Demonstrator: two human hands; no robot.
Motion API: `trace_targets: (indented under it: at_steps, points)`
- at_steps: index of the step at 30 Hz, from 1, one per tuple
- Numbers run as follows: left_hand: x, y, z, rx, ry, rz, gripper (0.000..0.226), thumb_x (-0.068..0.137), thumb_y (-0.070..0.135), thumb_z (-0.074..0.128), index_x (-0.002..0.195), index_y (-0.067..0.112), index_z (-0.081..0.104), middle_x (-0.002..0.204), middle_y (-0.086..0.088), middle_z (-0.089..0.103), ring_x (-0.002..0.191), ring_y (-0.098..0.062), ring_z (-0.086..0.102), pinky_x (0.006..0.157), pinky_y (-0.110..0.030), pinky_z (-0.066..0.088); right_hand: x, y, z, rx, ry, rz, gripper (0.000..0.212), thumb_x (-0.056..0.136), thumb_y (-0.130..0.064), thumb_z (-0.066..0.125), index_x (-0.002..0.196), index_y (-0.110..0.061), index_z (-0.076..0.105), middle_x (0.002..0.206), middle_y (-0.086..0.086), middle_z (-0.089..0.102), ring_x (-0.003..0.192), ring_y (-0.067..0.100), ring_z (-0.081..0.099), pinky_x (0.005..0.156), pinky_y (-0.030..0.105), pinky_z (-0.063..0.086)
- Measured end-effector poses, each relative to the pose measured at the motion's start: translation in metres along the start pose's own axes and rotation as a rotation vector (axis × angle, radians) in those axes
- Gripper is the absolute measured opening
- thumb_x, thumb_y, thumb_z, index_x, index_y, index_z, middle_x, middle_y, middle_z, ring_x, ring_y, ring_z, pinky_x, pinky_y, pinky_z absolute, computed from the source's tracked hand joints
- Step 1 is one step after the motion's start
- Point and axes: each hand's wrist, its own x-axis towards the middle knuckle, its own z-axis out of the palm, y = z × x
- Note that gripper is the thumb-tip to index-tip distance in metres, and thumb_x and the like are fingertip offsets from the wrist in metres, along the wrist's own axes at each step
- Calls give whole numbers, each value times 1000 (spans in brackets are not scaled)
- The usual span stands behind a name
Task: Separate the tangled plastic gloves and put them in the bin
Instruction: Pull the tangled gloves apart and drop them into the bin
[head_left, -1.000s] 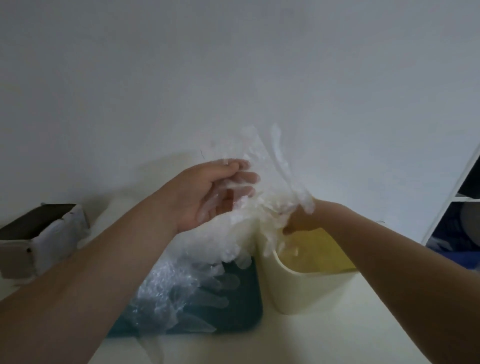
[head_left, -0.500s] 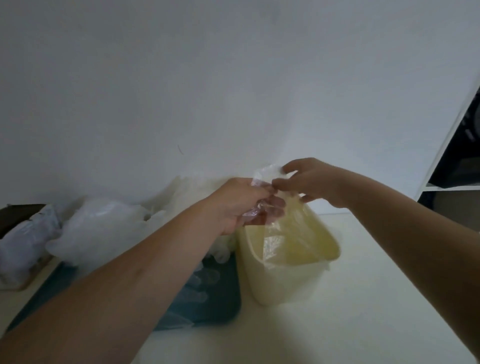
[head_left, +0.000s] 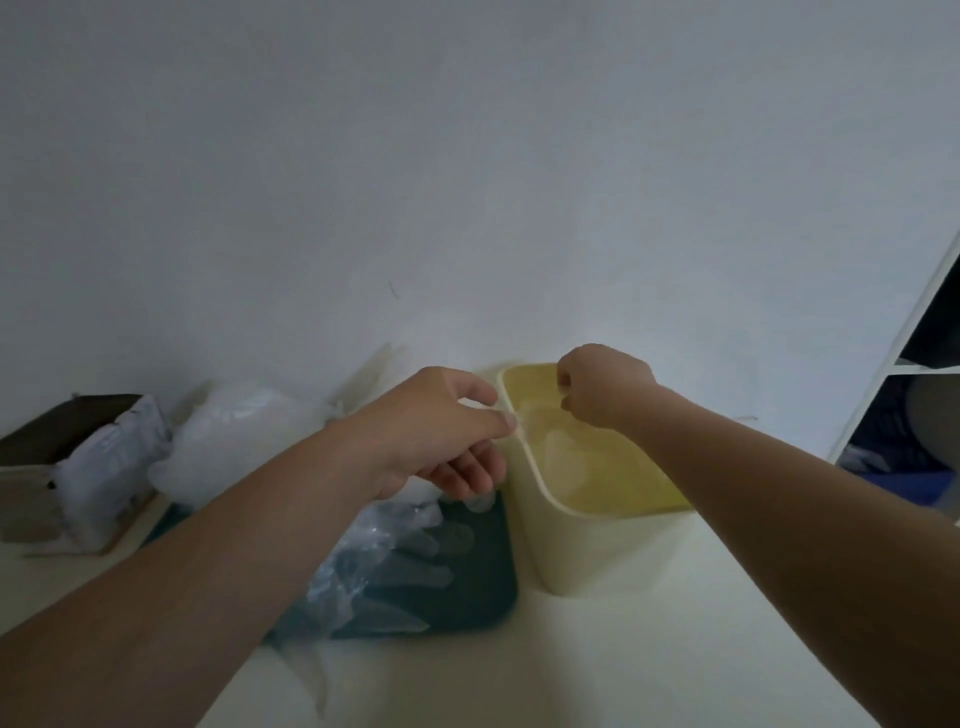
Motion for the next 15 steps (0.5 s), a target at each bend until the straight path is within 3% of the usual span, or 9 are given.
trace_targets:
  at_steps: [2,5,6,8,10,11,13,15]
  points:
    - [-3,-7,-6,-19,39,6,43,102,23,68,141,18,51,80,-16,77,59,-23,68,54,-30,56,-3,-5,-5,-7,-6,-9,34,92,-22,68,126,-23,63,124,-1,63,109,24,64,79,35,51]
    - [-7,-18,-16,-33,94,17,33,101,23,69,132,19,58,83,-15,78,61,-23,68,56,-31,56,-12,-15,-22,3,18,-8,22,96,-28,62,115,-18,68,109,1,68,95,24,67,75,35,56]
    - [-8,-22,-19,-34,106,23,30,101,23,69,129,19,60,83,-15,78,61,-23,68,56,-31,56,-15,-19,-24,75,-70,5,19,97,-26,61,110,-15,70,100,4,71,87,24,70,72,36,60]
    - [-13,-30,-22,-36,126,24,25,101,21,69,125,18,63,84,-15,78,61,-23,67,56,-31,56,-26,-28,-20,218,-415,45,22,98,-18,61,116,-9,68,96,10,74,82,27,75,71,42,65]
    - [-21,-37,-25,-46,142,19,21,101,20,69,122,16,66,85,-15,78,61,-22,67,55,-31,56,-36,-31,-7,168,-686,50,35,99,-15,58,133,-10,62,112,9,71,95,28,74,80,48,64]
    - [-26,-40,-28,-51,151,24,20,101,19,69,120,16,67,85,-15,78,61,-22,67,55,-32,56,-39,-31,0,123,-719,42,40,100,-15,54,139,-11,59,121,8,68,102,28,72,84,48,64]
    - [-37,-47,-37,-36,178,42,17,101,20,69,118,18,68,84,-12,79,61,-22,68,56,-32,56,-40,-29,6,133,-621,46,43,102,-14,48,144,-12,55,131,10,62,104,27,70,85,47,64]
    - [-52,-57,-50,5,229,65,12,101,20,68,113,20,71,83,-10,79,61,-21,69,57,-31,57,-38,-32,-3,252,-434,79,38,101,-9,45,136,-8,60,120,14,67,94,28,73,80,46,65]
